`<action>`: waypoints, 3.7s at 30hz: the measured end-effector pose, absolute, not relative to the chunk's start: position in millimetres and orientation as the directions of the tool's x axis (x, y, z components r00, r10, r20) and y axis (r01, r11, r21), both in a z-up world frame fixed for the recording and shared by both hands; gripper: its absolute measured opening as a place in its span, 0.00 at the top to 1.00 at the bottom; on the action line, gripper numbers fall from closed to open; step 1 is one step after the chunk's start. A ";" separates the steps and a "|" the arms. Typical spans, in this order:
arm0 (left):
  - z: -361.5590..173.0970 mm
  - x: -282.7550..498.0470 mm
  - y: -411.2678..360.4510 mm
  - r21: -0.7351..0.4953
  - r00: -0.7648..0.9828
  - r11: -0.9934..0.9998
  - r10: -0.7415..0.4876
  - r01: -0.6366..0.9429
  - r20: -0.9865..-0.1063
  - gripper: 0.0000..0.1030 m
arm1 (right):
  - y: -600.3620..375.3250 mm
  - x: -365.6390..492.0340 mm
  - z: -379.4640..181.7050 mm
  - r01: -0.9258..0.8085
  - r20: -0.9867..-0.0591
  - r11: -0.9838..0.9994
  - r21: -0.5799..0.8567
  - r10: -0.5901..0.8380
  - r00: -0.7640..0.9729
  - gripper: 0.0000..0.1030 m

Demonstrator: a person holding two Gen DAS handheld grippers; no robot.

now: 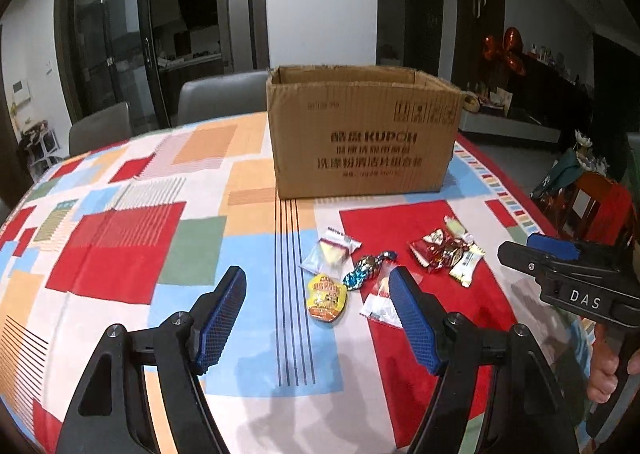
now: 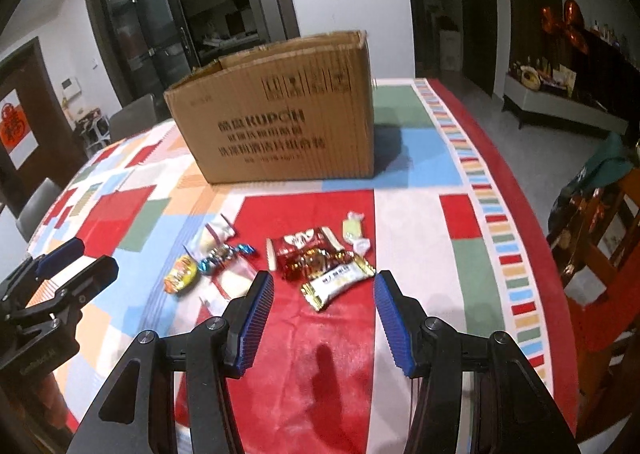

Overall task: Organize snacks
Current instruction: 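Withdraw both tools from the box and move toward the remaining snacks, then grasp the yellow snack pouch with the left tool while the right tool grasps a white packet, then carry the yellow pouch and white packet into the box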

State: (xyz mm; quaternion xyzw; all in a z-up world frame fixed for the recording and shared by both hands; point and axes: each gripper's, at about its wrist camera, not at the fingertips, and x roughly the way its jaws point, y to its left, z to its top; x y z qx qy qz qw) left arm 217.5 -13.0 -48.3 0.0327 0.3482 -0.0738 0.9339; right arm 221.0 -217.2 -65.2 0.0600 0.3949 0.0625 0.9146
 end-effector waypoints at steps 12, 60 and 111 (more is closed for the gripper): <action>-88.2 245.7 -5.8 -0.036 0.685 0.988 -0.133 0.153 -0.716 0.39 | -210.8 242.3 -95.7 -0.041 -0.768 0.987 0.155 0.146 0.624 0.48; -85.8 257.6 -16.9 -0.148 0.656 0.973 -0.231 0.179 -0.719 0.78 | -216.9 246.4 -87.4 -0.028 -0.750 0.984 0.176 0.153 0.644 0.79; 84.9 392.9 -39.4 -0.131 0.811 0.934 -0.355 0.333 -0.465 0.78 | -212.6 364.3 84.8 -0.206 -0.466 0.958 0.198 0.277 0.840 0.79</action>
